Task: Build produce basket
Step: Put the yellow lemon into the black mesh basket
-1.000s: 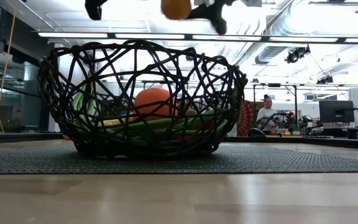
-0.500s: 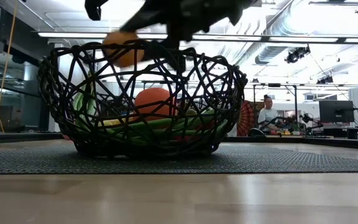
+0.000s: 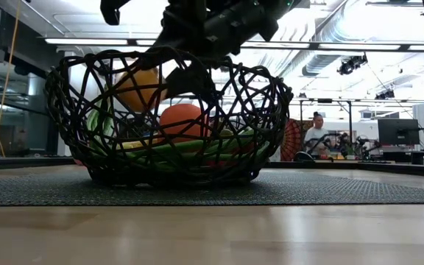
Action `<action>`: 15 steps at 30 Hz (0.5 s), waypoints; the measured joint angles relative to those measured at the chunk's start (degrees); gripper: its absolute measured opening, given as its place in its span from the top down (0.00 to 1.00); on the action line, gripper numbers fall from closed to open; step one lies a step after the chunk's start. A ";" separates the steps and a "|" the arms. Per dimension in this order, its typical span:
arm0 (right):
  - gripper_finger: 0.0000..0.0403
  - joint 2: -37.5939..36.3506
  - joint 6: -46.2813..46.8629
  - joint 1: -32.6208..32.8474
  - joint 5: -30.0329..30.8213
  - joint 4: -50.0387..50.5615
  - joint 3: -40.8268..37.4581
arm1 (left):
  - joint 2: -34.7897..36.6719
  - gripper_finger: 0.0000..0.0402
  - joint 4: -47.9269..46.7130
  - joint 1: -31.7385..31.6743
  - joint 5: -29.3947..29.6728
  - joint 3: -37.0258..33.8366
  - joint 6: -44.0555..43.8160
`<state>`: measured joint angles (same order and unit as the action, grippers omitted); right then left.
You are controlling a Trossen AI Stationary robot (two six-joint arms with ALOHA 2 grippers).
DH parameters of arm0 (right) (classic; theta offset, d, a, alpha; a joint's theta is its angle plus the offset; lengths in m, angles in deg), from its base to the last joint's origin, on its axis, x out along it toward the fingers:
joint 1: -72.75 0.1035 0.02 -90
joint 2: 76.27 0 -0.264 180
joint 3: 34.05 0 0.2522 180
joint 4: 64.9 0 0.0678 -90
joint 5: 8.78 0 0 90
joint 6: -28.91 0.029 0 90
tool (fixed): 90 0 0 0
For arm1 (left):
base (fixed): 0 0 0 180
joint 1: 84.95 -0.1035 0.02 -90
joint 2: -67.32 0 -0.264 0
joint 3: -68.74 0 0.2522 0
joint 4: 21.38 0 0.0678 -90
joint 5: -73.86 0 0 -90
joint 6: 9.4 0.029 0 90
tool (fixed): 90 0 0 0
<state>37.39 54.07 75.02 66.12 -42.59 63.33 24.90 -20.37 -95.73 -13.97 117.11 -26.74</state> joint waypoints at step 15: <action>0.42 0.00 -4.22 0.00 10.54 3.91 -0.02 | 0.45 0.36 -3.06 -0.02 -5.40 0.00 -5.80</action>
<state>37.39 49.85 75.02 76.67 -38.68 63.31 25.36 -23.43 -95.75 -19.36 117.11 -32.55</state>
